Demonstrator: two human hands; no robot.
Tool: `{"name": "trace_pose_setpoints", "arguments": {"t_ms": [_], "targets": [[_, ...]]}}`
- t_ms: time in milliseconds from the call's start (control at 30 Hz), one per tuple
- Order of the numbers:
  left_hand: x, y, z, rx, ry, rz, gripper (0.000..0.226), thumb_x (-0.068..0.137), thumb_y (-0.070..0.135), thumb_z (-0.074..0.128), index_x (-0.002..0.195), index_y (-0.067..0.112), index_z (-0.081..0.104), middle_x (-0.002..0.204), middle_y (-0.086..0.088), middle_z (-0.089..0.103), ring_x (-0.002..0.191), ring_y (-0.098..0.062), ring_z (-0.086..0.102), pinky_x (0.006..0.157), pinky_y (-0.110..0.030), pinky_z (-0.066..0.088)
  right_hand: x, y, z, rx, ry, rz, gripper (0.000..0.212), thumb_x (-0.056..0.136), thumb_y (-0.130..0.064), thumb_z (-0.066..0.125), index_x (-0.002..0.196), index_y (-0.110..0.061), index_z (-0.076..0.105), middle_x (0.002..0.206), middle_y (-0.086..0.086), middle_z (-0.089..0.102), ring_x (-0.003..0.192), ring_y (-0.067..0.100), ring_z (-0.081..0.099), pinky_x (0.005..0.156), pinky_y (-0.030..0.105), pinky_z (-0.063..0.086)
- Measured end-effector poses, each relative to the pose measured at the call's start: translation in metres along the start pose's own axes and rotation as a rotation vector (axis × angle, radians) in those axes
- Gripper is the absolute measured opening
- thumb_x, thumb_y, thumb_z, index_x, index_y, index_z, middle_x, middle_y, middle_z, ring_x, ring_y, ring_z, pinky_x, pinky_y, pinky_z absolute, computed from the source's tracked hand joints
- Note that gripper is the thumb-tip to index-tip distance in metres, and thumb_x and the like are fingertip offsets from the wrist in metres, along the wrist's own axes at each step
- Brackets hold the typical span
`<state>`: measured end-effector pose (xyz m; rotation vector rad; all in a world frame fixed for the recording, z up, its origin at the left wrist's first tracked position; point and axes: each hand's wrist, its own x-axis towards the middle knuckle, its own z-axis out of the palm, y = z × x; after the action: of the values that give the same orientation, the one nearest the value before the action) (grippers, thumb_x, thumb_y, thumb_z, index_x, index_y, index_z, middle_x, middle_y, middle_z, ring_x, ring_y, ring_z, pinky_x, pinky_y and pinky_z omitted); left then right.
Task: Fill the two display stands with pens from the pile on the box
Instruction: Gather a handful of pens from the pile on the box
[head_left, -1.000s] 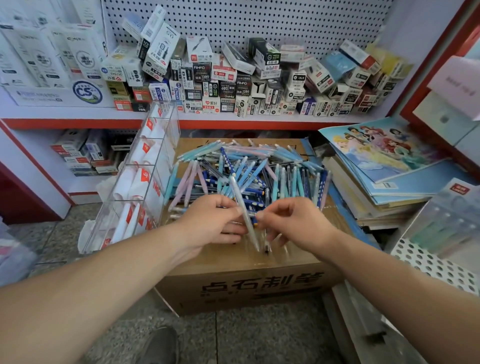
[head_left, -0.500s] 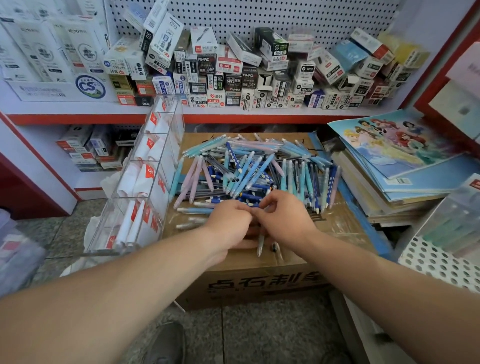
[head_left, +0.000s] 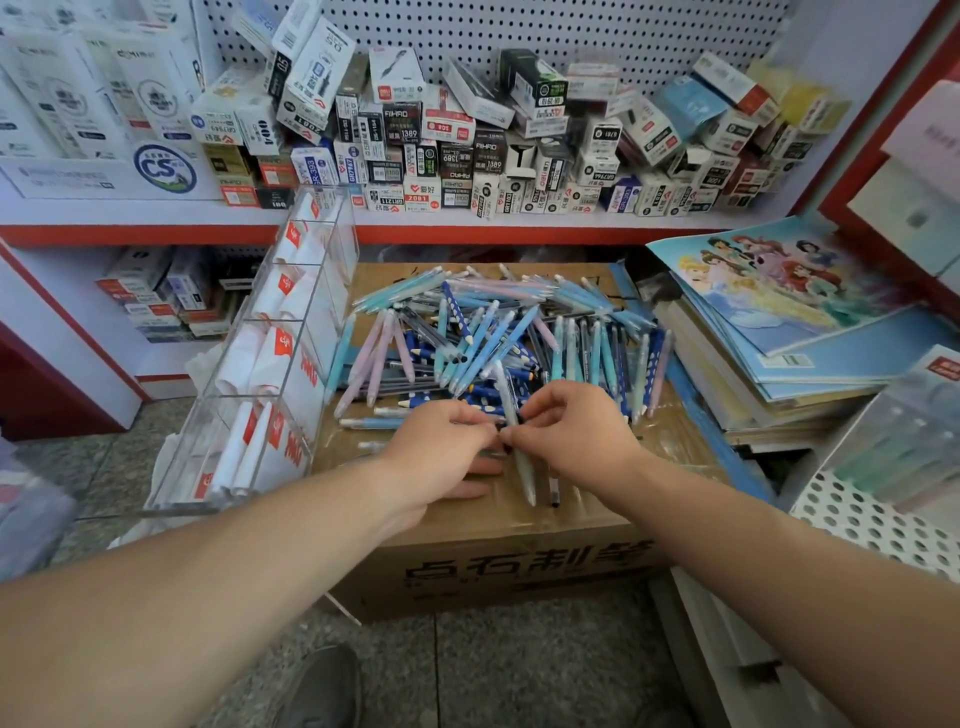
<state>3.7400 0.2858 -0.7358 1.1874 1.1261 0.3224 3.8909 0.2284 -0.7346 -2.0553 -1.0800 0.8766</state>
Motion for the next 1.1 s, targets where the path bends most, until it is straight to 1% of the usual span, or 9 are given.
{"name": "trace_pose_setpoints", "arguments": {"t_ms": [133, 200, 367, 467, 600, 667, 800, 967, 1100], "targets": [[-0.003, 0.004, -0.001, -0.119, -0.091, -0.012, 0.018, 0.104, 0.018, 0.056, 0.11, 0.011, 0.071, 0.097, -0.011, 0.077, 0.091, -0.028, 0.077, 0.085, -0.049, 0.062, -0.015, -0.007, -0.002, 0.268, -0.211, -0.046, 0.01, 0.087, -0.008, 0.08, 0.094, -0.004, 0.073, 0.077, 0.009, 0.075, 0.059, 0.011, 0.067, 0.054, 0.023, 0.055], [-0.003, 0.005, -0.002, -0.132, -0.099, -0.001, 0.019, 0.105, 0.018, 0.055, 0.111, 0.007, 0.069, 0.096, -0.013, 0.076, 0.091, -0.03, 0.077, 0.082, -0.049, 0.063, -0.016, -0.009, -0.005, 0.285, -0.224, -0.057, 0.005, 0.092, -0.005, 0.073, 0.096, -0.002, 0.074, 0.076, 0.01, 0.074, 0.059, 0.014, 0.069, 0.055, 0.025, 0.058], [-0.003, 0.006, -0.004, -0.121, -0.069, -0.037, 0.019, 0.106, 0.024, 0.055, 0.116, 0.012, 0.065, 0.1, -0.017, 0.077, 0.092, -0.031, 0.077, 0.088, -0.054, 0.061, 0.017, 0.004, -0.029, -0.272, 0.278, -0.118, 0.011, 0.098, -0.03, 0.066, 0.094, -0.02, 0.067, 0.082, -0.003, 0.07, 0.069, 0.013, 0.067, 0.066, 0.034, 0.06], [-0.004, 0.006, -0.004, -0.097, -0.074, -0.028, 0.018, 0.105, 0.024, 0.056, 0.116, 0.013, 0.066, 0.099, -0.016, 0.078, 0.09, -0.029, 0.078, 0.088, -0.051, 0.061, 0.027, 0.01, -0.035, -0.365, 0.287, -0.073, 0.023, 0.095, -0.039, 0.069, 0.099, -0.018, 0.061, 0.079, -0.003, 0.066, 0.068, 0.014, 0.066, 0.065, 0.036, 0.058], [-0.004, 0.006, -0.004, -0.025, -0.072, 0.041, 0.018, 0.105, 0.023, 0.056, 0.116, 0.012, 0.067, 0.098, -0.012, 0.079, 0.087, -0.025, 0.078, 0.087, -0.041, 0.062, 0.032, 0.012, -0.028, -0.473, 0.233, -0.017, 0.024, 0.093, -0.036, 0.072, 0.097, -0.017, 0.057, 0.078, -0.002, 0.064, 0.065, 0.011, 0.059, 0.05, 0.02, 0.037], [-0.005, 0.006, -0.004, -0.019, -0.07, 0.059, 0.019, 0.105, 0.023, 0.055, 0.116, 0.011, 0.066, 0.098, -0.013, 0.079, 0.086, -0.025, 0.078, 0.085, -0.039, 0.062, 0.034, 0.013, -0.028, -0.448, 0.229, 0.008, 0.02, 0.093, -0.03, 0.073, 0.098, -0.016, 0.06, 0.082, 0.0, 0.065, 0.067, 0.012, 0.061, 0.051, 0.019, 0.04], [-0.004, 0.007, -0.005, -0.072, -0.072, 0.068, 0.019, 0.106, 0.022, 0.054, 0.116, 0.011, 0.065, 0.1, -0.014, 0.078, 0.09, -0.026, 0.078, 0.086, -0.044, 0.063, 0.033, 0.011, -0.038, -0.265, 0.217, 0.086, 0.013, 0.091, -0.021, 0.073, 0.1, -0.013, 0.066, 0.08, 0.003, 0.068, 0.07, 0.021, 0.069, 0.065, 0.034, 0.06], [-0.001, 0.009, -0.003, -0.195, -0.073, 0.044, 0.019, 0.104, 0.005, 0.054, 0.121, 0.01, 0.059, 0.107, -0.018, 0.075, 0.096, -0.029, 0.077, 0.087, -0.048, 0.062, 0.012, 0.001, -0.041, 0.088, 0.228, 0.073, 0.017, 0.09, -0.023, 0.077, 0.104, -0.017, 0.069, 0.082, 0.005, 0.07, 0.062, 0.016, 0.063, 0.051, 0.026, 0.049], [-0.001, 0.012, -0.001, -0.305, -0.105, 0.058, 0.021, 0.103, 0.001, 0.054, 0.123, 0.008, 0.057, 0.108, -0.018, 0.076, 0.096, -0.029, 0.077, 0.084, -0.046, 0.062, -0.017, -0.007, -0.026, 0.174, -0.056, -0.059, 0.014, 0.089, -0.018, 0.079, 0.101, -0.017, 0.071, 0.078, 0.005, 0.069, 0.062, 0.007, 0.061, 0.054, 0.018, 0.047]]}}
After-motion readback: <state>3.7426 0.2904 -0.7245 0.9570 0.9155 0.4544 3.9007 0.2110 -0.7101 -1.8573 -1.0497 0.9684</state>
